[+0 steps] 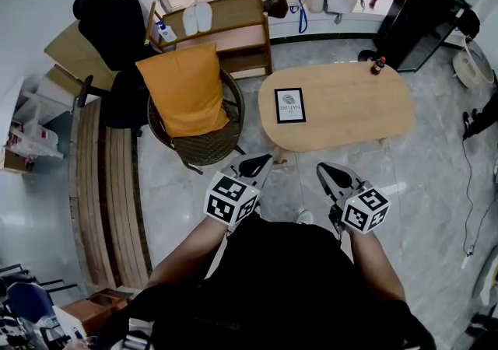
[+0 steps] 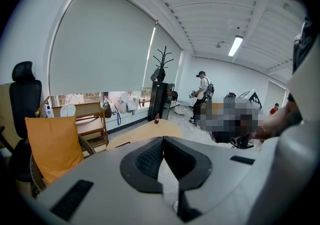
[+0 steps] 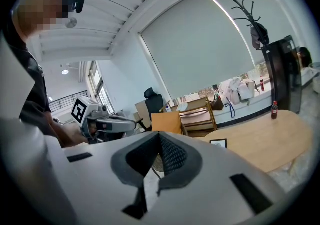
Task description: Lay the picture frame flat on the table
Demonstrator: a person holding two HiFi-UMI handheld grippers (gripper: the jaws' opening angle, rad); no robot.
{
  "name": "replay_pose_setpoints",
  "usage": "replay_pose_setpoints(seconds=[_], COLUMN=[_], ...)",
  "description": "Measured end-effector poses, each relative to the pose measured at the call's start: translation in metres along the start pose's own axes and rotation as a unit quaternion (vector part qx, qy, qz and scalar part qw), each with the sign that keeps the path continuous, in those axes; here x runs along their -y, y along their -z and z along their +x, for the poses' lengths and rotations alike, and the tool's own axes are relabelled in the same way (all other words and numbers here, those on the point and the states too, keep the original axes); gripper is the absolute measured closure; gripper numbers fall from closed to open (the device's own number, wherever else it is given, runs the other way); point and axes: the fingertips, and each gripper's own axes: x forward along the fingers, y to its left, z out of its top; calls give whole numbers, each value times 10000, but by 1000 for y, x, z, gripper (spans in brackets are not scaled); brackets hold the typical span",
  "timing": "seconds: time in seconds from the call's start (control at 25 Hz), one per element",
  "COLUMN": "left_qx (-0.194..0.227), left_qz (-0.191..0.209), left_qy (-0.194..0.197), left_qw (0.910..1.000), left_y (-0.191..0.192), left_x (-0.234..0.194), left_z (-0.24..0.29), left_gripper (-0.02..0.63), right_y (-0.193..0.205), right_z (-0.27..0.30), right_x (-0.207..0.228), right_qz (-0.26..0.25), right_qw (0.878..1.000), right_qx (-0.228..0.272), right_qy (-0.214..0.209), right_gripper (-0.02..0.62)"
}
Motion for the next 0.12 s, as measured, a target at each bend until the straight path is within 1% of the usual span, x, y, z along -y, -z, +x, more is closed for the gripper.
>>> replay_pose_setpoints(seconds=[0.12], left_qx=[-41], left_qz=[-1], left_qy=[-11], left_qw=[10000], left_y=[5], left_x=[-2], left_z=[-2], left_gripper=[601], right_y=[1], right_z=[0], right_x=[-1], right_qz=[-13], right_qw=[10000], right_qx=[14], right_qy=[14], right_gripper=[594])
